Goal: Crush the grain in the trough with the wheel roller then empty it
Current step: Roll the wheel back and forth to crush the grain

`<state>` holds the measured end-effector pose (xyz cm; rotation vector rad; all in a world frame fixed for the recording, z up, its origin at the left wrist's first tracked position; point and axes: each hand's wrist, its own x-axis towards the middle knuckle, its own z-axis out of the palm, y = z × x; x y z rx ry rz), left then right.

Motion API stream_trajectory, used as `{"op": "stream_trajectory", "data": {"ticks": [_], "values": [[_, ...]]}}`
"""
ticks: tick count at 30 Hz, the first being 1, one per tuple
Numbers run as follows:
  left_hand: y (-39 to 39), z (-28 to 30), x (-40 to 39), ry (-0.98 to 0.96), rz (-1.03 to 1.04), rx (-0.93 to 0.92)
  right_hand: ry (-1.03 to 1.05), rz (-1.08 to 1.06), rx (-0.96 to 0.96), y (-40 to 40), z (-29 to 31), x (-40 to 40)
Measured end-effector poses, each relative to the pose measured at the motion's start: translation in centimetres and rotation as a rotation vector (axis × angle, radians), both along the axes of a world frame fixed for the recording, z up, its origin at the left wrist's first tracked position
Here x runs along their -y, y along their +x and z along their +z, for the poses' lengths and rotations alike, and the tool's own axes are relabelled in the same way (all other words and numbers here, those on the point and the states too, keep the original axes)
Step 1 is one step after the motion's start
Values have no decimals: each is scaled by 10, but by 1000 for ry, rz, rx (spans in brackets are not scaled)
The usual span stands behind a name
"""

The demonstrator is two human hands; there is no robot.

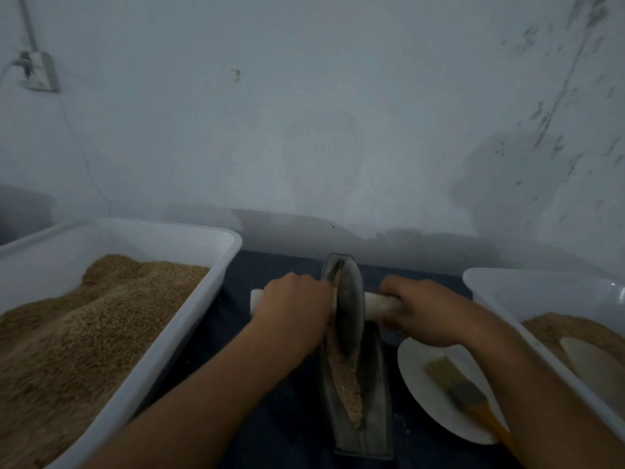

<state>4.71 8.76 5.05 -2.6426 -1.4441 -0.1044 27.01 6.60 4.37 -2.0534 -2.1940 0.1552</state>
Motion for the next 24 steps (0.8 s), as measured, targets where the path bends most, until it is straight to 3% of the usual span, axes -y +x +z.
{"op": "stream_trajectory", "data": {"ticks": [7, 14, 24], "values": [[7, -21, -23, 162, -23, 121, 273, 0, -14, 6, -28, -19], [5, -4, -8, 104, 32, 71, 87, -5, 38, -2, -3, -2], [-6, 27, 32, -12, -44, -82, -163, 103, 138, -25, 36, 37]]}}
